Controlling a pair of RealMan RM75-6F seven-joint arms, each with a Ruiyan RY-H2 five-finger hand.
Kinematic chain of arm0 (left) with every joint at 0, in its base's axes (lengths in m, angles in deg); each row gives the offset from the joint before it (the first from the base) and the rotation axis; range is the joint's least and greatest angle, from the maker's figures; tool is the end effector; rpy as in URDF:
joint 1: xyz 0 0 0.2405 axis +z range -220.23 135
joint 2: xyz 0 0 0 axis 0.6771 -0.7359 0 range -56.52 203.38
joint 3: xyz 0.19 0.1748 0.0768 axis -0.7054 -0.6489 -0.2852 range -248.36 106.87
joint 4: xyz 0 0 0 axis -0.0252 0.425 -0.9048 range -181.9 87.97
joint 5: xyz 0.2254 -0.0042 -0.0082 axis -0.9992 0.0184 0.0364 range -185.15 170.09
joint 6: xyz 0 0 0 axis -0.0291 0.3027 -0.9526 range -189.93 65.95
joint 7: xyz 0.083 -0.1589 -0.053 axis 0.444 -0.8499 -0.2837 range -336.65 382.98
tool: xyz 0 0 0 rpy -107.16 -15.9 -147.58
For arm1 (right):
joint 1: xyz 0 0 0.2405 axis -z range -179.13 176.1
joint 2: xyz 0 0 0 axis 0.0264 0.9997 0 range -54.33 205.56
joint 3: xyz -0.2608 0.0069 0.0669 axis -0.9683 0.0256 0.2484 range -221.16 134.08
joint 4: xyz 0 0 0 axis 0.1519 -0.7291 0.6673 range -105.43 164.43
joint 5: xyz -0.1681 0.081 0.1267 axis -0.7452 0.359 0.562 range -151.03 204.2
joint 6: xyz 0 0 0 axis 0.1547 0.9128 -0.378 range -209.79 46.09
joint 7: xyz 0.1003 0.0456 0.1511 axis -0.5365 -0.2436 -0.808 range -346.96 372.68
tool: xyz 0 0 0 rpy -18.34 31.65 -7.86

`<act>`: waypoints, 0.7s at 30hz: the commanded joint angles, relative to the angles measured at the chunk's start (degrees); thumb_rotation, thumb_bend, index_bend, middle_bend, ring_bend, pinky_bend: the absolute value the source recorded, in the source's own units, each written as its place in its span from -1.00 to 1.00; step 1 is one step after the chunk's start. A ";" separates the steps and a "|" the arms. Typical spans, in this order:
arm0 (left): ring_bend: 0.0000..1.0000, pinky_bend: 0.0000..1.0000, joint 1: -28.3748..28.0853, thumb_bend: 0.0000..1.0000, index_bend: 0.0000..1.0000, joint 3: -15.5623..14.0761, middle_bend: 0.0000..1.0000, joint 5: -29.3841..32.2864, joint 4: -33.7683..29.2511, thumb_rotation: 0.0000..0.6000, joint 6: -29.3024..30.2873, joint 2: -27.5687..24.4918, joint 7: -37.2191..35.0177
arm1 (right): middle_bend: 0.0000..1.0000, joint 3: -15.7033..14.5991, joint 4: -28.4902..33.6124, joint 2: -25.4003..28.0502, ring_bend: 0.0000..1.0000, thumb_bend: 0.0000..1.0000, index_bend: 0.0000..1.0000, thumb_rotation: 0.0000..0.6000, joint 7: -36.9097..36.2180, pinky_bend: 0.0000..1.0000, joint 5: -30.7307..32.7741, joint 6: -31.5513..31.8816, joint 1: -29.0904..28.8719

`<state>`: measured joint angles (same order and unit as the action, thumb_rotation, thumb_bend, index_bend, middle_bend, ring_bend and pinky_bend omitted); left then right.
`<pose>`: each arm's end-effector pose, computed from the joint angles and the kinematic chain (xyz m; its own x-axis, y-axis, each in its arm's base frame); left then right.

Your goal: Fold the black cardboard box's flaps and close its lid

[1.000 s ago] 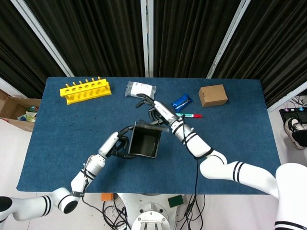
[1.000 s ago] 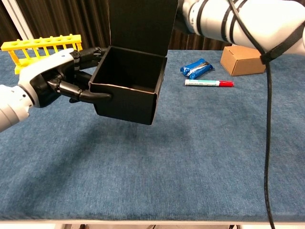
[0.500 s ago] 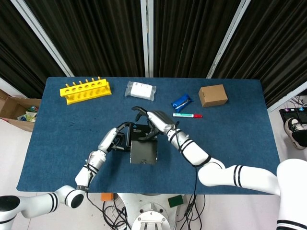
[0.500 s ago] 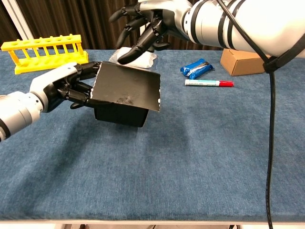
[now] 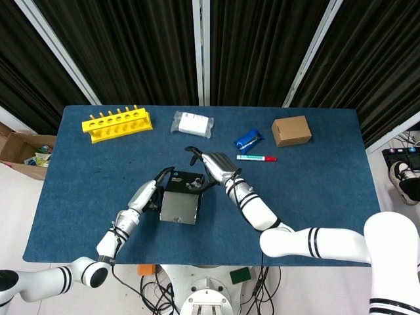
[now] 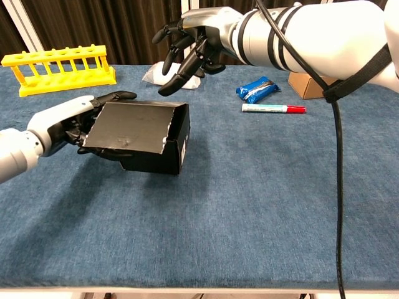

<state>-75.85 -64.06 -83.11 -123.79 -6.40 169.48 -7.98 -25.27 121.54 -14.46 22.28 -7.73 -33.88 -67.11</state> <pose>-0.1908 0.3459 -0.0924 -0.3136 0.4934 0.8113 0.9214 -0.0483 0.3855 0.0156 -0.4145 -0.0722 0.0360 -0.5436 0.8385 -0.9480 -0.2841 -0.1435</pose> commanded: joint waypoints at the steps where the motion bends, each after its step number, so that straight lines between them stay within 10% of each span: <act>1: 0.32 0.80 0.78 -0.88 -1.00 -0.69 -0.96 0.26 -2.17 1.00 -0.21 -2.06 2.18 | -0.28 0.16 0.51 -0.26 0.53 -0.83 -0.65 1.00 0.12 1.00 -0.07 0.02 -0.03; 21: 0.32 0.81 6.28 -0.89 -1.00 -2.79 -0.98 1.22 -9.26 1.00 2.18 -12.53 7.09 | -0.27 -5.76 -0.66 -13.25 0.55 -0.83 -0.57 1.00 17.37 1.00 -5.27 16.71 -1.72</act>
<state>-69.83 -66.69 -81.54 -132.67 -4.20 157.28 -0.45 -29.73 122.43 -25.82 37.79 -11.33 -18.86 -68.98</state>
